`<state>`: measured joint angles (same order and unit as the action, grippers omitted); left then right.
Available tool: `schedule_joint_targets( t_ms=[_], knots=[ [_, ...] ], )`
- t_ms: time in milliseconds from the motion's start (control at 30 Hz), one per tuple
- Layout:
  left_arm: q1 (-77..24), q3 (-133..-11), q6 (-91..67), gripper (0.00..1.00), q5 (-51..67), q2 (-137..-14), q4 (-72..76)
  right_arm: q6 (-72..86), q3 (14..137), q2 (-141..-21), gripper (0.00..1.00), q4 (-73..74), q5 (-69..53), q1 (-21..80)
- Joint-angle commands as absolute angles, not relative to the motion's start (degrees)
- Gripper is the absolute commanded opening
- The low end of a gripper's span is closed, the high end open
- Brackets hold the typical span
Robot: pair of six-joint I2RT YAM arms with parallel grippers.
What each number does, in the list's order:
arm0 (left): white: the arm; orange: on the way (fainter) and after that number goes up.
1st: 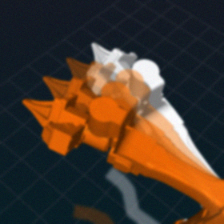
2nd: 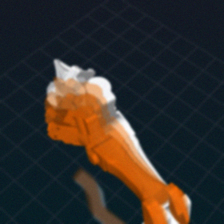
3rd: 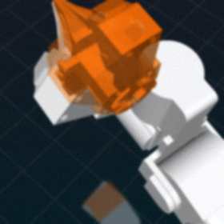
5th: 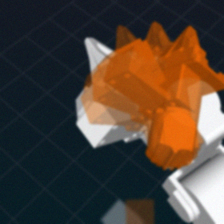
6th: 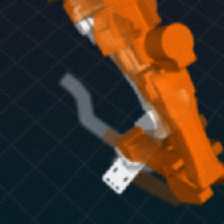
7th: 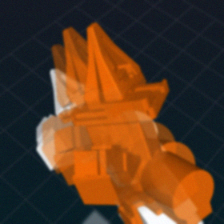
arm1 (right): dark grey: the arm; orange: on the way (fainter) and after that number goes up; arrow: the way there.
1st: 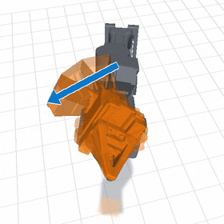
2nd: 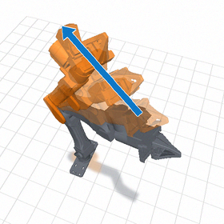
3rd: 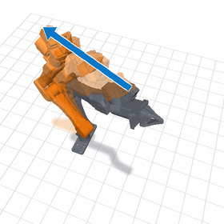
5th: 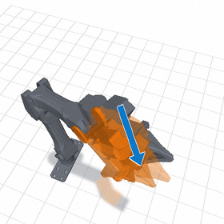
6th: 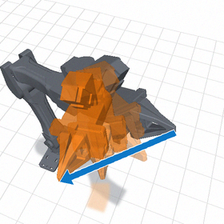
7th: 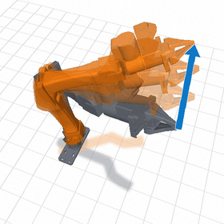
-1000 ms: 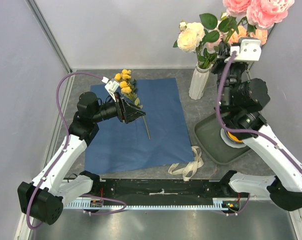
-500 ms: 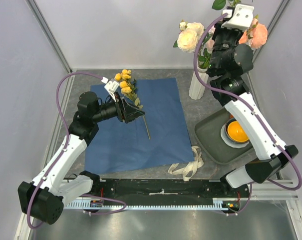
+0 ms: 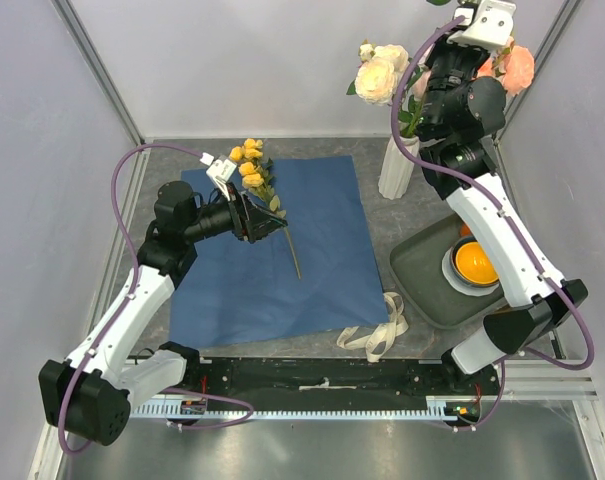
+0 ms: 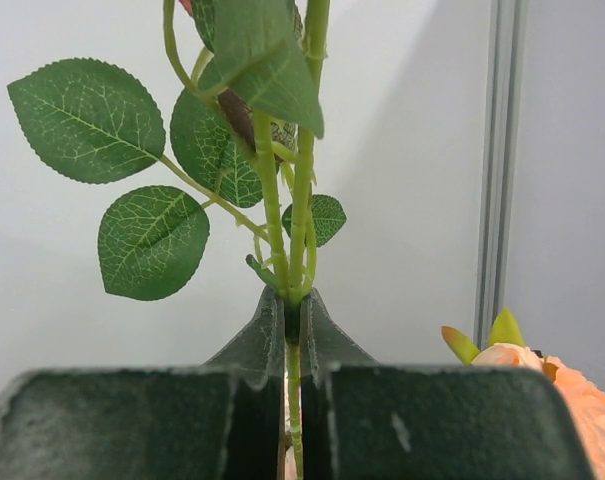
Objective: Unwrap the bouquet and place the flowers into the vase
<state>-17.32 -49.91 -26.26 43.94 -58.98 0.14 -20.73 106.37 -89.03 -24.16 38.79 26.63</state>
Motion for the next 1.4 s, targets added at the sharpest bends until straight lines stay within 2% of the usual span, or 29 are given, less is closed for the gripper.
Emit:
schedule_joint_targets(
  t_ms=[0, 367, 900, 1200, 1367],
  knots=[
    [-16.8, -51.3, -25.6, 0.69, 45.5, -59.2, 1.5, -18.5, 105.7, -89.6, 0.0, -26.8, 37.3, 26.0],
    [-16.6, -51.5, -25.8, 0.68, 45.9, -59.4, 1.4, -14.9, 97.0, -88.5, 0.0, -27.7, 37.2, 25.0],
    [-16.4, -51.4, -26.1, 0.68, 45.9, -59.5, 1.4, -10.5, 74.4, -86.7, 0.0, -36.8, 35.7, 22.4],
    [-16.3, -51.4, -26.1, 0.68, 46.1, -59.9, 1.5, -9.0, 72.8, -92.2, 0.0, -36.1, 34.0, 21.0],
    [-16.1, -51.4, -26.3, 0.68, 46.0, -60.0, 1.5, -8.7, 71.9, -92.8, 0.06, -35.0, 33.7, 20.9]
  ],
)
